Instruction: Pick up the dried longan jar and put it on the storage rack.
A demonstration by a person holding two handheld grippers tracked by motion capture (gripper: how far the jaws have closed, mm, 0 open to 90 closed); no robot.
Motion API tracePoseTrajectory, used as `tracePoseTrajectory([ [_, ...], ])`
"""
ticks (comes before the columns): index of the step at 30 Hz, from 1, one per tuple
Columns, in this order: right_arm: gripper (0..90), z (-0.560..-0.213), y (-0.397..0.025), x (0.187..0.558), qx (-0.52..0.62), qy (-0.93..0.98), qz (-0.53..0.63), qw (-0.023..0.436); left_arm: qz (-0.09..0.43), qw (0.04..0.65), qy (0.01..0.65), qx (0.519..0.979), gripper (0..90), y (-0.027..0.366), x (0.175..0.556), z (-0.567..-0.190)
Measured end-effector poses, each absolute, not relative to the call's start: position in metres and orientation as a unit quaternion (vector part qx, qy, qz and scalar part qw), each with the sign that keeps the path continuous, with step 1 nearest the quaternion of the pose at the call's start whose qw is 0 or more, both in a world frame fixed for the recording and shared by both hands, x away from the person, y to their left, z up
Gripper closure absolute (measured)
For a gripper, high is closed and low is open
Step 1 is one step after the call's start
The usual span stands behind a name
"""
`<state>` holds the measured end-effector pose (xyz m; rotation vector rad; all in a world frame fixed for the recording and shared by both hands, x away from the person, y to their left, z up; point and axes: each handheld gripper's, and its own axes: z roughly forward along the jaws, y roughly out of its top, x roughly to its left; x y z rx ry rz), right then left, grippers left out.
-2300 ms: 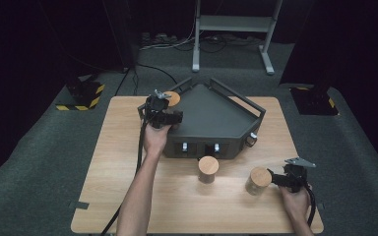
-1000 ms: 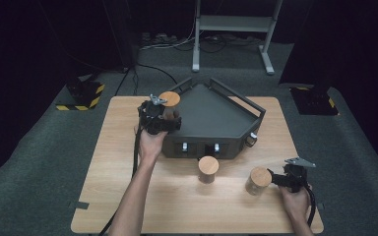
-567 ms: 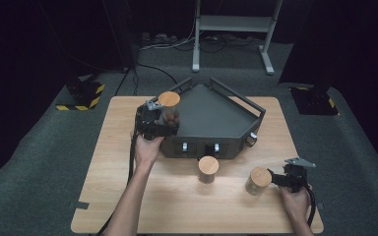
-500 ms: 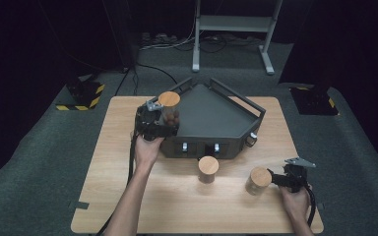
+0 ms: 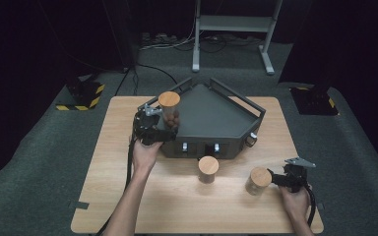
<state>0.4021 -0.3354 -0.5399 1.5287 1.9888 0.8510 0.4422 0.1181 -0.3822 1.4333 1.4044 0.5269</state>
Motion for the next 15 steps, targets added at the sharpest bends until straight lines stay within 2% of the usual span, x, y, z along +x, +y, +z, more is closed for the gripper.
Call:
tracePoseTrajectory([
  [15, 10.8, -0.540, -0.335, 0.402, 0.560, 0.728, 0.312, 0.244, 0.214, 0.522, 0.583, 0.584, 8.3, 0.124, 0.426, -0.392],
])
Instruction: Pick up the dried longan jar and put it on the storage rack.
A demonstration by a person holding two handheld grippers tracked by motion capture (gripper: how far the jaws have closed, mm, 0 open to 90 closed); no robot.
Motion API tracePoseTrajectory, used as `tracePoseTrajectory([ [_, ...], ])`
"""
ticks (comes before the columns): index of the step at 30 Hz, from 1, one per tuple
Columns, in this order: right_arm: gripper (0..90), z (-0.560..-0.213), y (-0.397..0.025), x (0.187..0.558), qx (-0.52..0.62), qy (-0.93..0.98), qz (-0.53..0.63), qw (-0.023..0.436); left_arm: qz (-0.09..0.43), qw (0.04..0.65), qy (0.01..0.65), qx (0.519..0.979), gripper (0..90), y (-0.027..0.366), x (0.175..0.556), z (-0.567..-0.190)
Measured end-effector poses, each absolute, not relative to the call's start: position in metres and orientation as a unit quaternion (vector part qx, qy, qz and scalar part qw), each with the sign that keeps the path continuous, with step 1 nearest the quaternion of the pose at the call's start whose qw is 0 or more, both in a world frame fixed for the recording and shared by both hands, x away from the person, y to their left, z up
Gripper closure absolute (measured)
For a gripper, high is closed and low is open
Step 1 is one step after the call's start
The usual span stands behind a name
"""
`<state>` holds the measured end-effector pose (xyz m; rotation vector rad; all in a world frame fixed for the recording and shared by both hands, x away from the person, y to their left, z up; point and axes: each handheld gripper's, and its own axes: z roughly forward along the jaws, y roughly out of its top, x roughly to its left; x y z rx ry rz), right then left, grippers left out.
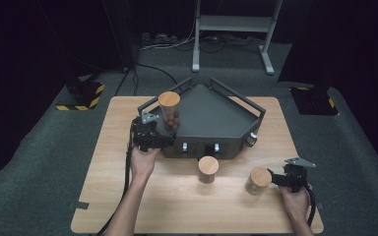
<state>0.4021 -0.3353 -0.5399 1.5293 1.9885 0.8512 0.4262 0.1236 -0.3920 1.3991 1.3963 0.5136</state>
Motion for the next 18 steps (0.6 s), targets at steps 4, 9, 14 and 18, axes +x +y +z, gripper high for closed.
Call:
tracePoseTrajectory([
  [4, 10.8, -0.540, -0.335, 0.402, 0.559, 0.728, 0.312, 0.244, 0.214, 0.522, 0.582, 0.585, 8.3, 0.124, 0.421, -0.395],
  [9, 10.8, -0.540, -0.335, 0.402, 0.559, 0.728, 0.312, 0.244, 0.212, 0.522, 0.584, 0.585, 8.3, 0.125, 0.417, -0.400],
  [14, 10.9, -0.540, -0.335, 0.402, 0.559, 0.728, 0.312, 0.244, 0.212, 0.521, 0.585, 0.585, 8.3, 0.126, 0.415, -0.405],
  [18, 10.8, -0.540, -0.335, 0.402, 0.559, 0.728, 0.312, 0.244, 0.214, 0.521, 0.586, 0.582, 8.3, 0.127, 0.411, -0.408],
])
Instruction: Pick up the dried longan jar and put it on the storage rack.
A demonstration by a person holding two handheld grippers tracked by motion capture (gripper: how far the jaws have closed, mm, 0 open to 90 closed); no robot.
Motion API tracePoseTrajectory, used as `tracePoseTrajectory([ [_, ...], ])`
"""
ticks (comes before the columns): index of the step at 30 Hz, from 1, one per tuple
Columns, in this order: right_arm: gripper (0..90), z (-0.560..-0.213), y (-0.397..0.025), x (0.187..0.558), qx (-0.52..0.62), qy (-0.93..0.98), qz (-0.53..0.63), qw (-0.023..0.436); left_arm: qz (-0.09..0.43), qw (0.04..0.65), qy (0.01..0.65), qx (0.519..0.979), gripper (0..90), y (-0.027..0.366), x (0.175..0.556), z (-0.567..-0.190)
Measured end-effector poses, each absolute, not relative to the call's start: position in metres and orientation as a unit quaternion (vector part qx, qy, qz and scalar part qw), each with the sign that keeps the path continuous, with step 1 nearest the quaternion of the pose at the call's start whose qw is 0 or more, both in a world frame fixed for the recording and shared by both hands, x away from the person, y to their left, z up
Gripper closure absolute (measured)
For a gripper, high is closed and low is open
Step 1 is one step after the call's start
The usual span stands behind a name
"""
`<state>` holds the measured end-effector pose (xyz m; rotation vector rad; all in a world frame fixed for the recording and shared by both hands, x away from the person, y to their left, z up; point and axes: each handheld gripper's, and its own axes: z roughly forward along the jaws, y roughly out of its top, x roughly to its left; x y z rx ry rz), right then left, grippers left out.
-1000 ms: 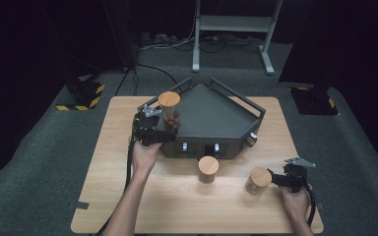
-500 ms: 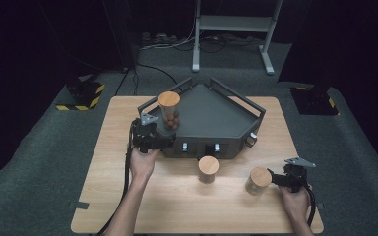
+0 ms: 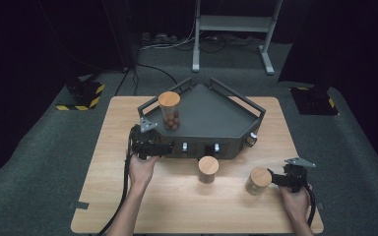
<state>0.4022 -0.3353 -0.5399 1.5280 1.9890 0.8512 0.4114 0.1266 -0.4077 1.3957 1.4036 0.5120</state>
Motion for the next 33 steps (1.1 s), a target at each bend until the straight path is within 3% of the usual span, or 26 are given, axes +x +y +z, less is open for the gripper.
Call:
tracePoseTrajectory([
  [33, 10.8, -0.540, -0.335, 0.402, 0.560, 0.728, 0.312, 0.244, 0.221, 0.509, 0.597, 0.579, 8.0, 0.139, 0.390, -0.445],
])
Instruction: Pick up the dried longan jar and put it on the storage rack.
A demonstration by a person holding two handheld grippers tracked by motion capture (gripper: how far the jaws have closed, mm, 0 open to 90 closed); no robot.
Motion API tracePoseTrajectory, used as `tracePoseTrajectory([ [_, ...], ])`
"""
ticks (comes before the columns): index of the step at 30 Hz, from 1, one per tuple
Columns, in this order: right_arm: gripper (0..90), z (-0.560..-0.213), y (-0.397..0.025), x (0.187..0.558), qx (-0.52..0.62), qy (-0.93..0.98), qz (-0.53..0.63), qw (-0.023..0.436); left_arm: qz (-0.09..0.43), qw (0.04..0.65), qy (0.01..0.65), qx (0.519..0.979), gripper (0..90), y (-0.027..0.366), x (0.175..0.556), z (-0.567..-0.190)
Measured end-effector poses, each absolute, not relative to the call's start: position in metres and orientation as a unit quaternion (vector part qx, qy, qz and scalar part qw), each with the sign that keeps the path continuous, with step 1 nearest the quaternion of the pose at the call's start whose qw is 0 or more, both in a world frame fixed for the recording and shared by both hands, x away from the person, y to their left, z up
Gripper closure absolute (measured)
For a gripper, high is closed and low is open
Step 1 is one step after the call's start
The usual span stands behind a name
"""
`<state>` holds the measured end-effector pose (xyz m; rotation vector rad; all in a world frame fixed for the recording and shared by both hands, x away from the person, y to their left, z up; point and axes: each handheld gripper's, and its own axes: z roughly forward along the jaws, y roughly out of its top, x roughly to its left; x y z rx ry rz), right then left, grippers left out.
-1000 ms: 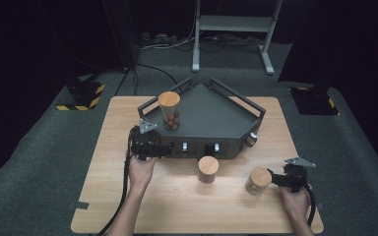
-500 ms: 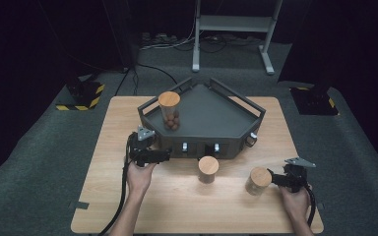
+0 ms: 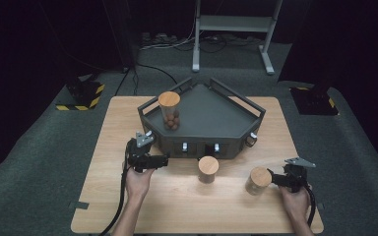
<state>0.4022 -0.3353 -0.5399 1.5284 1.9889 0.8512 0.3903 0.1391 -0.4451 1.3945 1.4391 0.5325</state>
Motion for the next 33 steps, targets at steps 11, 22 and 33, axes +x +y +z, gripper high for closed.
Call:
tracePoseTrajectory([
  [11, 10.8, -0.540, -0.335, 0.402, 0.559, 0.728, 0.312, 0.244, 0.219, 0.504, 0.605, 0.576, 7.9, 0.142, 0.386, -0.460],
  [22, 10.9, -0.540, -0.335, 0.402, 0.559, 0.728, 0.312, 0.244, 0.218, 0.497, 0.614, 0.574, 7.7, 0.140, 0.386, -0.475],
  [33, 10.9, -0.540, -0.335, 0.402, 0.560, 0.728, 0.312, 0.244, 0.222, 0.483, 0.618, 0.579, 7.6, 0.140, 0.383, -0.489],
])
